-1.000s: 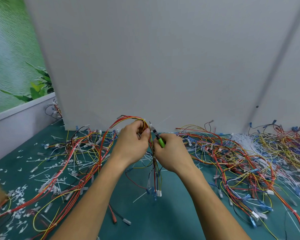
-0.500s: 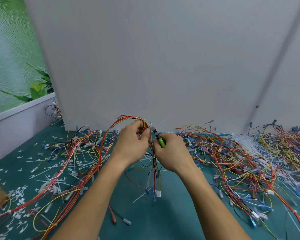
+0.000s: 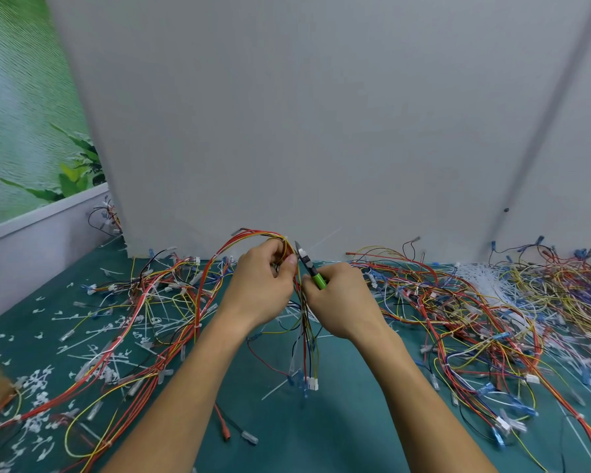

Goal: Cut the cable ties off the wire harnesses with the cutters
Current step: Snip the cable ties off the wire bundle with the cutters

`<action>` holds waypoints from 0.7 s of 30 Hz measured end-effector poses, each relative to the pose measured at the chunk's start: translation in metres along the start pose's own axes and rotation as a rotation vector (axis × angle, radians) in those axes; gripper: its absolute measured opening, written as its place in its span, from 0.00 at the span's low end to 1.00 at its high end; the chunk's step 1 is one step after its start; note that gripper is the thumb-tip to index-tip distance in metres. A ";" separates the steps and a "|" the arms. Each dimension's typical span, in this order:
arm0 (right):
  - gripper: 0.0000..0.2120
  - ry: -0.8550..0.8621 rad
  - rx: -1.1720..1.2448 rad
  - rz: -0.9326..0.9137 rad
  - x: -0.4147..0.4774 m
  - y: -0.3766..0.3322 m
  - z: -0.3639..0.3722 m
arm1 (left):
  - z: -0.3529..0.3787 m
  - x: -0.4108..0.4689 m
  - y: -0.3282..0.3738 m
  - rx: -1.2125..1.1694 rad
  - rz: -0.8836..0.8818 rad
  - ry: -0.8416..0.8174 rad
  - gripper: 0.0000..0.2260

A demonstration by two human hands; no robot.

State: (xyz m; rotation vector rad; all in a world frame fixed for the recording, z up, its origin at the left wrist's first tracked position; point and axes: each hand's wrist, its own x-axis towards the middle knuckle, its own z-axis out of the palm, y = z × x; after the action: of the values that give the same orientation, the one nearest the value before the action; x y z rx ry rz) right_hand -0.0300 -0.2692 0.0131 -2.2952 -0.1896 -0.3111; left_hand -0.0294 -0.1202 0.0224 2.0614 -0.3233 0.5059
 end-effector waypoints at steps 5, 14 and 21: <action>0.21 0.007 -0.010 -0.001 -0.001 -0.001 0.000 | 0.000 0.000 -0.001 -0.014 -0.004 0.002 0.10; 0.17 -0.018 -0.047 -0.047 -0.003 -0.001 0.000 | 0.000 0.000 0.000 0.003 -0.005 0.000 0.09; 0.17 -0.026 -0.034 -0.035 -0.002 -0.001 0.000 | 0.000 -0.001 0.002 0.007 -0.019 -0.005 0.09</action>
State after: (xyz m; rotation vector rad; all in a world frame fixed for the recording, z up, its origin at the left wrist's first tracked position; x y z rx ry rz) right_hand -0.0325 -0.2687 0.0131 -2.3325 -0.2389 -0.3048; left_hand -0.0309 -0.1214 0.0232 2.0710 -0.3057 0.4911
